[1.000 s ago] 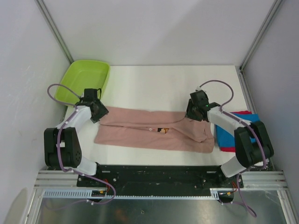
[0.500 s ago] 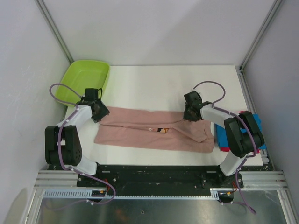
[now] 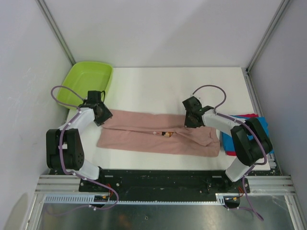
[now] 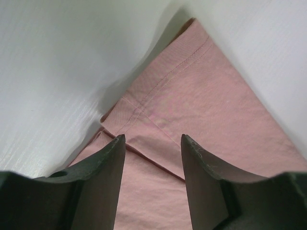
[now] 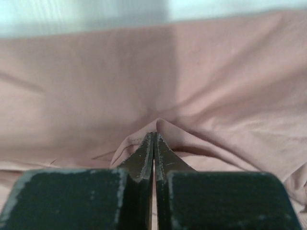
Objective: Fold and stack the t-shirts
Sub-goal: Fold the other side of the tshirt into a rectangle
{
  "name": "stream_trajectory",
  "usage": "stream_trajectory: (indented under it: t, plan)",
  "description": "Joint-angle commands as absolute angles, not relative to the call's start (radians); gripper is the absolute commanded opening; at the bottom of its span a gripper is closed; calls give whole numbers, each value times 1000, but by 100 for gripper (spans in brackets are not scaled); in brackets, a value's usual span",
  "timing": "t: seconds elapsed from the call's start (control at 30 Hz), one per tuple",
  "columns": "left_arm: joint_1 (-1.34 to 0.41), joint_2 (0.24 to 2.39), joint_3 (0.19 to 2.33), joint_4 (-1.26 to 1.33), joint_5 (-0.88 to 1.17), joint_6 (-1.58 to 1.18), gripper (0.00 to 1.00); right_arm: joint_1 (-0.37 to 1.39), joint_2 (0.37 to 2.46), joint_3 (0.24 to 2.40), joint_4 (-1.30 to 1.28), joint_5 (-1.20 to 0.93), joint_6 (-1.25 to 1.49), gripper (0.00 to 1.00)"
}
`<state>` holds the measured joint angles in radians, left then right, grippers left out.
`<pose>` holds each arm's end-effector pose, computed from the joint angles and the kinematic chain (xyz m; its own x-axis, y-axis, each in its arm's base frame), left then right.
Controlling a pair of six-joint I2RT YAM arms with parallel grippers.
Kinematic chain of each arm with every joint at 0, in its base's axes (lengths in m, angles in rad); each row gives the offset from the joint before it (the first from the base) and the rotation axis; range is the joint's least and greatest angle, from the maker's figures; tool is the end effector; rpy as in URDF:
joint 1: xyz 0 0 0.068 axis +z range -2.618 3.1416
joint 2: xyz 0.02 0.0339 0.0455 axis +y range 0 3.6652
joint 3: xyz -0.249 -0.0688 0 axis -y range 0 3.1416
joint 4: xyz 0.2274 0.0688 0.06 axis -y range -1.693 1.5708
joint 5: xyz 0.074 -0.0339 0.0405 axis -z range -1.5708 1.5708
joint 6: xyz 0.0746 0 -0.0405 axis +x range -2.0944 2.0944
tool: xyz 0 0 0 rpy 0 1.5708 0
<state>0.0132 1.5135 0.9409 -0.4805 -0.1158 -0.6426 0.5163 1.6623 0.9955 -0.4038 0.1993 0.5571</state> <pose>0.3025 0.0126 0.1606 -0.6535 -0.6039 -0.4563 -0.5770 0.7876 -0.2162 0.2935 0.1496 0.1389 -0.8599 0.1078 -0.4989 0.0628 0.9924 0.1061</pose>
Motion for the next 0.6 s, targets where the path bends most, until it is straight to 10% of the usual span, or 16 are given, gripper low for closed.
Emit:
stream_trajectory:
  t: [0.0, 0.57]
  plan:
    - [9, 1511, 966, -470, -106, -615, 54, 566, 1580, 1028, -469, 227, 606, 0]
    - [9, 1512, 967, -470, -96, -611, 54, 806, 1487, 919, -504, 228, 786, 0]
